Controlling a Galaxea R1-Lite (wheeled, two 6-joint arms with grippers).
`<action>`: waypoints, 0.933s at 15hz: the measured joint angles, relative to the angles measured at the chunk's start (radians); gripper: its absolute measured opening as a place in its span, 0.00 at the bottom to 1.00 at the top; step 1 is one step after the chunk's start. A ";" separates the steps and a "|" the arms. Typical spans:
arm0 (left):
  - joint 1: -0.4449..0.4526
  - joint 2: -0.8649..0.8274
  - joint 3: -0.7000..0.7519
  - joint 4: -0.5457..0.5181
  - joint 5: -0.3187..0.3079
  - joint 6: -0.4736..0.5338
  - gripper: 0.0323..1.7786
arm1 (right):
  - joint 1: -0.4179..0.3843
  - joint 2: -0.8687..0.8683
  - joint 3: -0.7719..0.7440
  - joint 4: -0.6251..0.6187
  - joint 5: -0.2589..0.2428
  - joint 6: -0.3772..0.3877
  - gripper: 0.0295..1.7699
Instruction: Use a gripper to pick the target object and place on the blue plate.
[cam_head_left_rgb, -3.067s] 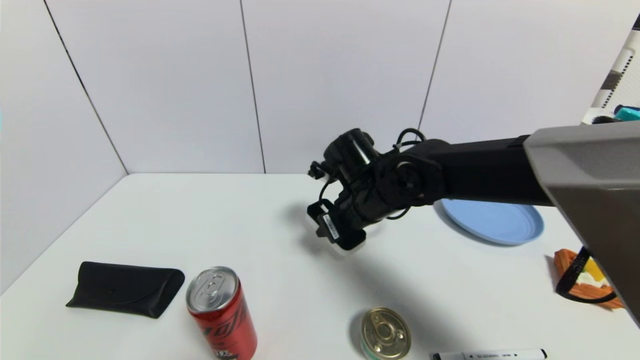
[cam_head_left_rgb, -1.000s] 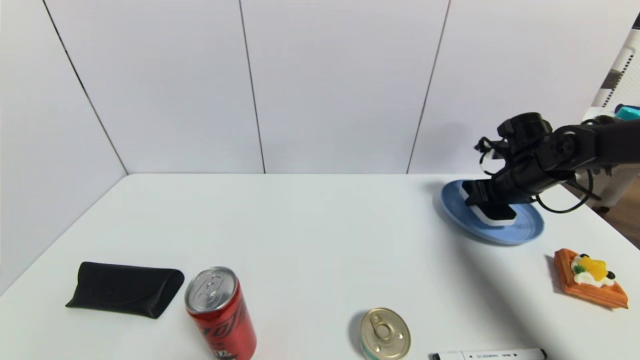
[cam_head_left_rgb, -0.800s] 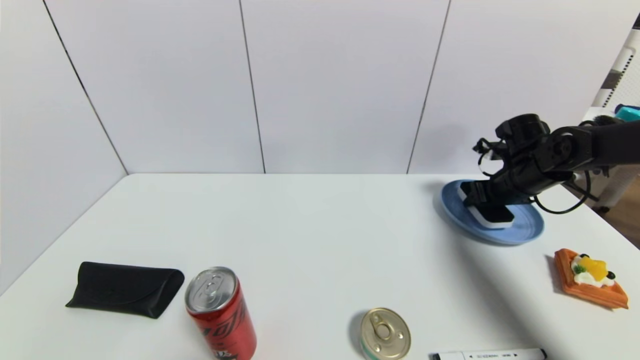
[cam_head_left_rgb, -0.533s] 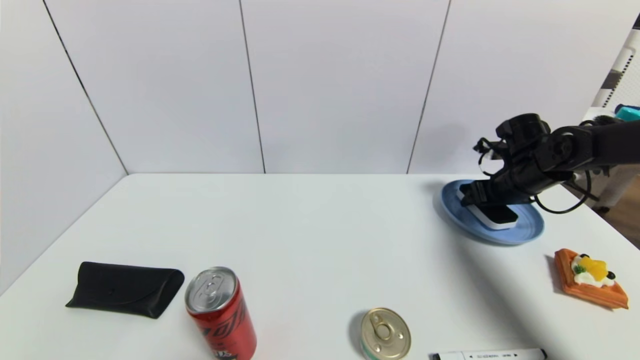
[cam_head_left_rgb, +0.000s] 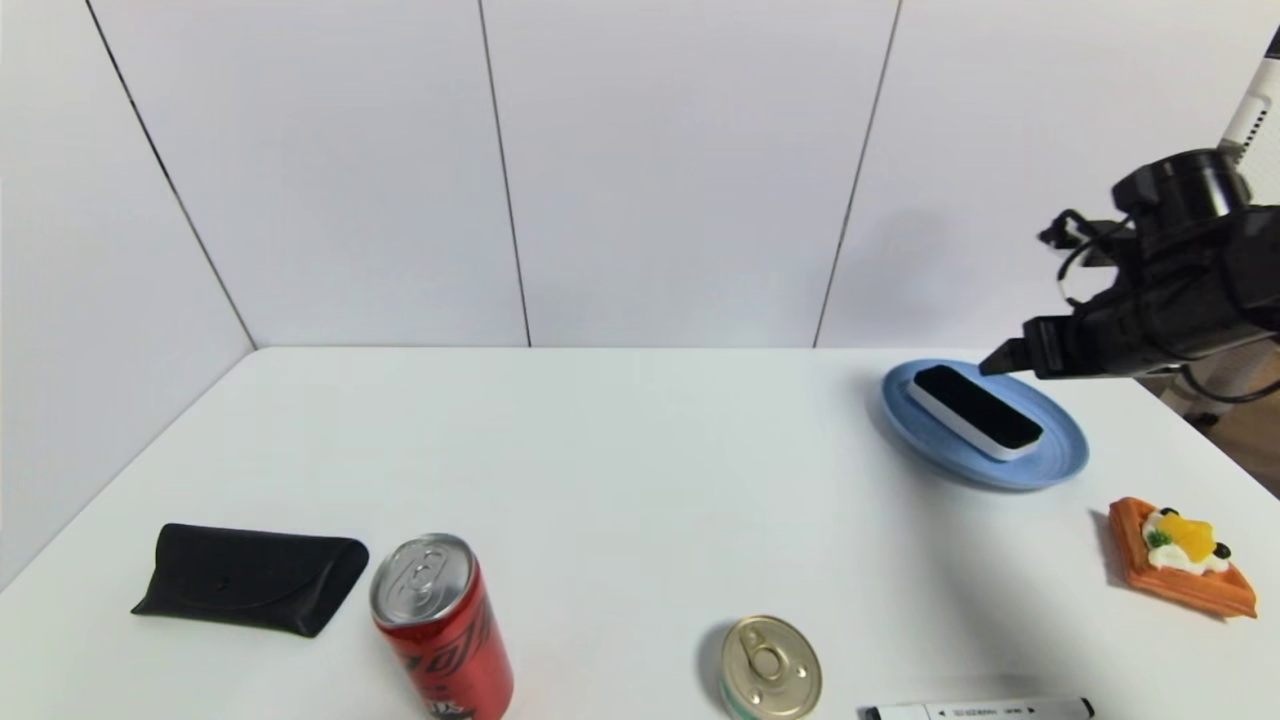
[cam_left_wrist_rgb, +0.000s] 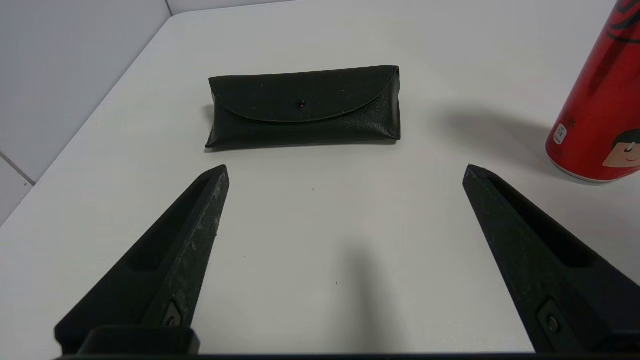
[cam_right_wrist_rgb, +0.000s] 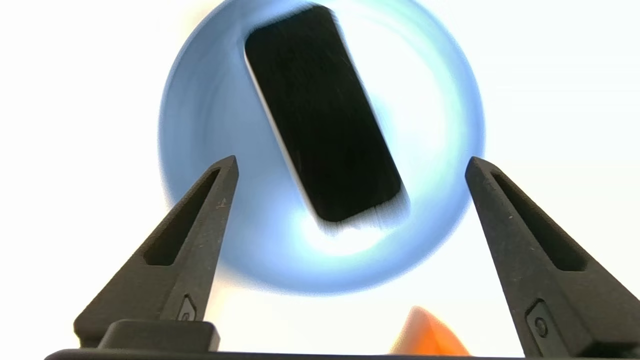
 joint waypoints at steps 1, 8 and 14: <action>0.000 0.000 0.000 0.000 0.000 0.000 0.95 | -0.009 -0.082 0.052 -0.001 -0.001 0.000 0.90; 0.000 0.000 0.000 0.000 0.000 0.000 0.95 | -0.062 -0.758 0.554 -0.114 0.000 0.002 0.94; 0.000 0.000 0.000 0.000 0.000 0.000 0.95 | -0.034 -1.239 0.974 -0.390 -0.001 0.005 0.95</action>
